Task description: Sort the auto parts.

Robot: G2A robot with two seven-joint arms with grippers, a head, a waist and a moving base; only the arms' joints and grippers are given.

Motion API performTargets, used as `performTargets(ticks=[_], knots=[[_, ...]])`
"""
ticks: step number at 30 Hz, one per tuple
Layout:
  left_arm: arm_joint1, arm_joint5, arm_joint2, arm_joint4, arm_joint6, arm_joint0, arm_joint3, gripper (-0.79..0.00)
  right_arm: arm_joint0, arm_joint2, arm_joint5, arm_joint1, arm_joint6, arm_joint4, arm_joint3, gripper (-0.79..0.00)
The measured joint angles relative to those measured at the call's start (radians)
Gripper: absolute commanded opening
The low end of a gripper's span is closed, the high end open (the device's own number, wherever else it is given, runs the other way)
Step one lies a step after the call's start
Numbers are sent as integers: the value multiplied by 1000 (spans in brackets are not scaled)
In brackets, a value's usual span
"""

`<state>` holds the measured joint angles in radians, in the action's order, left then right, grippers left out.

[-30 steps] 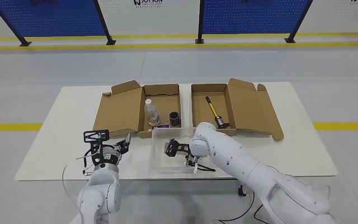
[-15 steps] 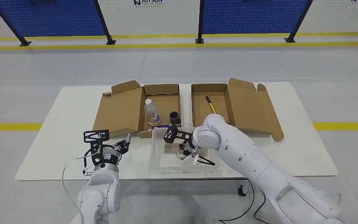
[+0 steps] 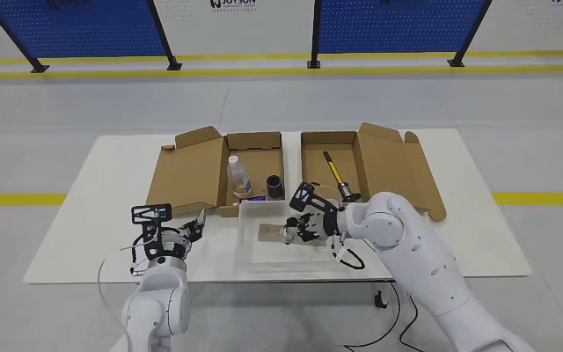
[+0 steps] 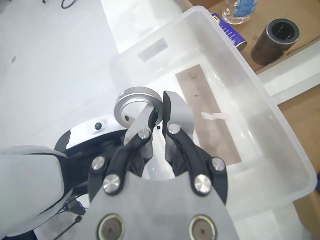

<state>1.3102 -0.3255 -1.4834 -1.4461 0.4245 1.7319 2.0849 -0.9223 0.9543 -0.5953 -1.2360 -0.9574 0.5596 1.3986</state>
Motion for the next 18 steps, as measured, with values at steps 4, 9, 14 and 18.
performTargets(ticks=[4, 9, 14, 18], knots=[[0, 0, 0, 0, 0, 0, 0, 0, -30, 31, -31, 11, 27, -43, 7, -785], [0, 0, 0, 0, 0, 0, 0, 0, -36, 37, -41, 18, 31, -54, 3, -785], [0, 0, 0, 0, 0, 0, 0, 0, -32, 32, -9, 21, 49, -11, 19, -785], [0, 0, 0, 0, 0, 0, 0, 0, -36, 34, 22, 25, 71, 30, 39, -785]])
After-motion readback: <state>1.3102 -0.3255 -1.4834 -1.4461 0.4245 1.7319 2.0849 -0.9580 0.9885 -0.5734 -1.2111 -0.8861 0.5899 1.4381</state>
